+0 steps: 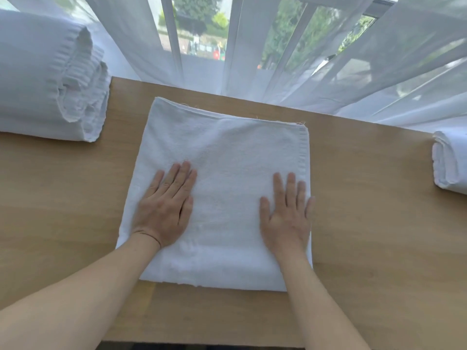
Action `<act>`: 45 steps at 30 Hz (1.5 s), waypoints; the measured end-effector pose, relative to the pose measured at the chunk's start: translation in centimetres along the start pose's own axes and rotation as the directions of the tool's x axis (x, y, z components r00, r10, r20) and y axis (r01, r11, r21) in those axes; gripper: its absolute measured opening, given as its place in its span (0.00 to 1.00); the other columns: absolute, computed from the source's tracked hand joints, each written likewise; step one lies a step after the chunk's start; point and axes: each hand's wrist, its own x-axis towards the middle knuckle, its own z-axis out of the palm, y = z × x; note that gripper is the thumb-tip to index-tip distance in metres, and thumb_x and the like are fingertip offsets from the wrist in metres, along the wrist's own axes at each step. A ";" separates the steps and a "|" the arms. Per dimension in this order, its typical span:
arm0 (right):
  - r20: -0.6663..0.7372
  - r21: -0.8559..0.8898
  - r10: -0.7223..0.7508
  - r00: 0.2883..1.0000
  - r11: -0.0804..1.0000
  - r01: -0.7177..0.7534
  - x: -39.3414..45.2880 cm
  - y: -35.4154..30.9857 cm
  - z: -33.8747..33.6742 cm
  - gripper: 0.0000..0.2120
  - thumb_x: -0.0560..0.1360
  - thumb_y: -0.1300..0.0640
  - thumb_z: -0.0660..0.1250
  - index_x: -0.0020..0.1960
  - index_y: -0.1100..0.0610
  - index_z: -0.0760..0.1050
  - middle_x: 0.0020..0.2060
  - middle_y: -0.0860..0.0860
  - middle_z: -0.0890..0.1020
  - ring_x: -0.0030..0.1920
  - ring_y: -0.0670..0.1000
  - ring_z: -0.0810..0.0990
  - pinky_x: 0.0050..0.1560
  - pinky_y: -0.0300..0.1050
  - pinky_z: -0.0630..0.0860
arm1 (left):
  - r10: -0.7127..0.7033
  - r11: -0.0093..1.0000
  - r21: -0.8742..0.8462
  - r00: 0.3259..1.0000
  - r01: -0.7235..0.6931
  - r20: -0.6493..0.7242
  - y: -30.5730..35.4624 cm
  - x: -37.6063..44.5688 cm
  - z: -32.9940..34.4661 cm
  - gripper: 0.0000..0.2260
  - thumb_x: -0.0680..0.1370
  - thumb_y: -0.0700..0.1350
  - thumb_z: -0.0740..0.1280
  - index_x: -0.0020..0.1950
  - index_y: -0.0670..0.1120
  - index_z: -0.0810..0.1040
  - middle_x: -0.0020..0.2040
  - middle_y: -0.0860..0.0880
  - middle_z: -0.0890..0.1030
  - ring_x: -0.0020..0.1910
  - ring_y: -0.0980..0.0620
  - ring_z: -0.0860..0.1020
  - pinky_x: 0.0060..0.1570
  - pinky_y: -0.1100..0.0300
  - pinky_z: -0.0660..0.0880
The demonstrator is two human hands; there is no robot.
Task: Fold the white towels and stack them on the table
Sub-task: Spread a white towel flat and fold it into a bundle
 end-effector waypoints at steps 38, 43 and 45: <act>-0.260 0.066 -0.145 0.955 0.984 0.168 -5.9 -6.9 4.4 0.32 0.76 0.49 0.56 0.80 0.50 0.60 0.80 0.52 0.57 0.80 0.54 0.53 0.78 0.61 0.50 | -0.095 0.981 -0.142 0.960 0.136 0.263 2.7 2.7 -0.9 0.28 0.83 0.54 0.49 0.83 0.49 0.54 0.83 0.46 0.50 0.82 0.42 0.46 0.78 0.39 0.46; -0.244 0.065 -0.149 0.958 0.983 0.169 -6.0 -7.0 4.3 0.32 0.77 0.48 0.55 0.81 0.49 0.57 0.81 0.51 0.56 0.81 0.54 0.51 0.79 0.60 0.48 | -0.163 0.986 0.065 0.947 0.151 0.276 0.2 -5.0 -1.1 0.29 0.84 0.61 0.46 0.83 0.55 0.43 0.83 0.53 0.42 0.82 0.48 0.41 0.79 0.45 0.43; -0.238 0.063 -0.142 0.961 0.985 0.162 -6.1 -7.0 4.3 0.32 0.77 0.48 0.54 0.81 0.49 0.56 0.81 0.51 0.56 0.81 0.53 0.50 0.79 0.59 0.48 | -0.214 0.977 0.079 0.940 0.200 0.265 -0.6 -3.0 -1.1 0.29 0.83 0.61 0.43 0.82 0.56 0.40 0.83 0.54 0.39 0.81 0.50 0.36 0.79 0.45 0.39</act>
